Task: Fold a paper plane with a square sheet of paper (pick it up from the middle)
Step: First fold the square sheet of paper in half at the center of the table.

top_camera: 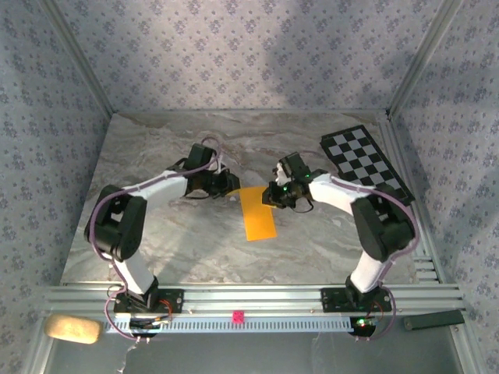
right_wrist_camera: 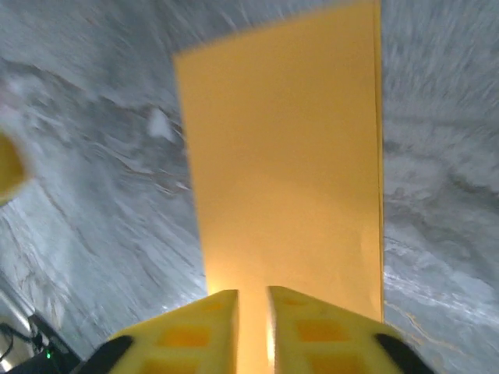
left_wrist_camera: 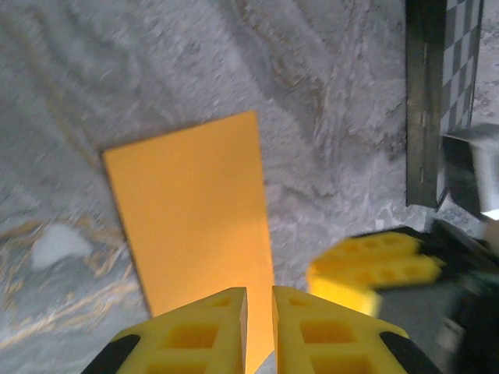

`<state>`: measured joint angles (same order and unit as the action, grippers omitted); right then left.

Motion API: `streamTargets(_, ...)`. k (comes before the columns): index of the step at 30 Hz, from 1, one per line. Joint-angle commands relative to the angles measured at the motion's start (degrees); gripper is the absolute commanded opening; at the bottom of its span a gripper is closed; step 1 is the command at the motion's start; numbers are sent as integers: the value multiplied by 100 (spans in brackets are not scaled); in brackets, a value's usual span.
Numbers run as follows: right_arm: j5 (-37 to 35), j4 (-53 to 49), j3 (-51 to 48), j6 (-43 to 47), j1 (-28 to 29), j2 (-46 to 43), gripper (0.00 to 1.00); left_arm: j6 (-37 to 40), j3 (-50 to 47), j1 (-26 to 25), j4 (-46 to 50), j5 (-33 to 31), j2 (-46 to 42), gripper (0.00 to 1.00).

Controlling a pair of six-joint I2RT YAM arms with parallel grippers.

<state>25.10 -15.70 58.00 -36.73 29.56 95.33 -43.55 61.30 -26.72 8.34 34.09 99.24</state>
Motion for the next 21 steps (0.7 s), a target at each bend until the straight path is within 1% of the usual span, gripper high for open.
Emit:
streamTargets(1,-788,-253,-374,-333,23,-703,25,57,357,-17,-11,243,377,16)
streamTargets(3,-886,-74,-760,-569,-22,-1046,28,46,524,-34,-30,243,623,16)
streamTargets(8,-583,315,-1436,-1015,-61,-1471,31,-27,796,-60,-138,319,1104,16)
streamTargets(15,-387,456,-1781,-1246,-12,-1422,31,-37,1045,-96,-157,306,1548,16)
streamTargets(21,6,586,-1842,-1369,-21,-1198,32,175,1029,-108,19,201,1756,15)
